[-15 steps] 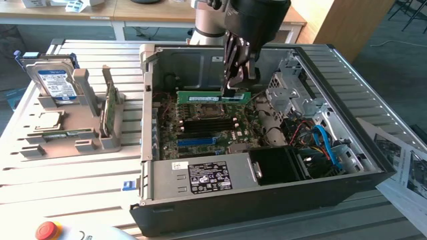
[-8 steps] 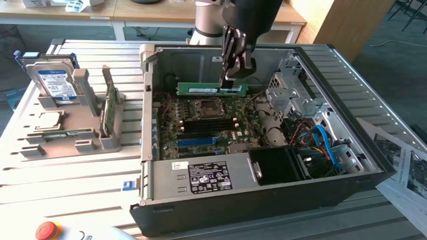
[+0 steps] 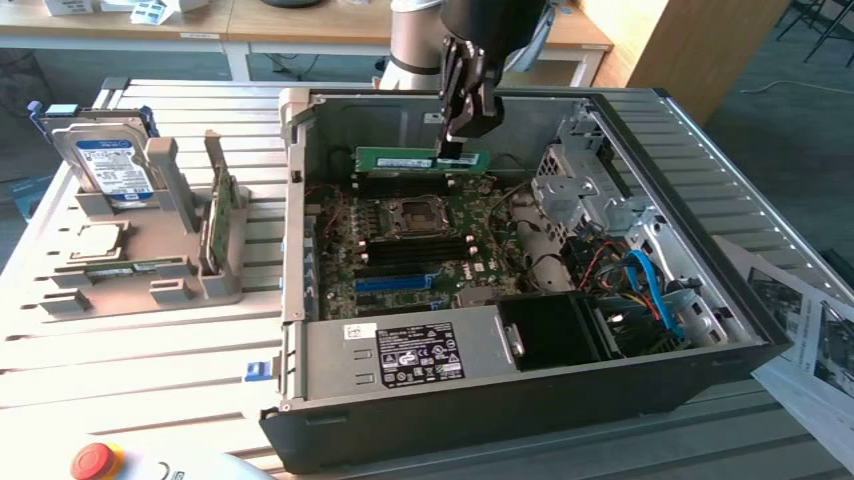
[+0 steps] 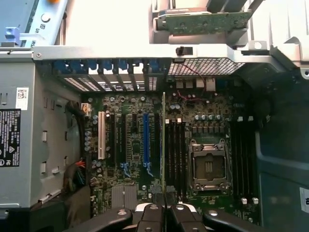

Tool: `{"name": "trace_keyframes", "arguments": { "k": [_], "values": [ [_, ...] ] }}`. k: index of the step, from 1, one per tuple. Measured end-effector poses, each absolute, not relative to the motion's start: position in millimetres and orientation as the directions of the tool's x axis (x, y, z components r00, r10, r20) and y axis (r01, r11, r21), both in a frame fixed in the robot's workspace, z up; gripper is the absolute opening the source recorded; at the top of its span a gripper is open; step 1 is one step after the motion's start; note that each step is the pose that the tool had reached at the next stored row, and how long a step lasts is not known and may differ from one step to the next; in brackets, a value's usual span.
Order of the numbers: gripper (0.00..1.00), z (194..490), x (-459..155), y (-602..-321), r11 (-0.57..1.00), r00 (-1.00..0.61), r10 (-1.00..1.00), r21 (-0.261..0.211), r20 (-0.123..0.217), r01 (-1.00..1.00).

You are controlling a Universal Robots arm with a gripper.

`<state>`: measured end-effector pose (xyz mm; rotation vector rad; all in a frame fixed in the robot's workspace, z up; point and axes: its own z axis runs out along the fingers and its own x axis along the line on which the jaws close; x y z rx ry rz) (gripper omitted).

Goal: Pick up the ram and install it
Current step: 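Pick up the ram and move it above insertion slot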

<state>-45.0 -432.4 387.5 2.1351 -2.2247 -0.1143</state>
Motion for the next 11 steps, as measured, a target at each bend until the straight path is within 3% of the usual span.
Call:
{"name": "trace_keyframes", "arguments": {
  "k": [11],
  "values": [
    [0.12, 386, -43, -406, 0.041, -0.042, -0.999, 0.092, -0.008, -0.995]
  ]
}}
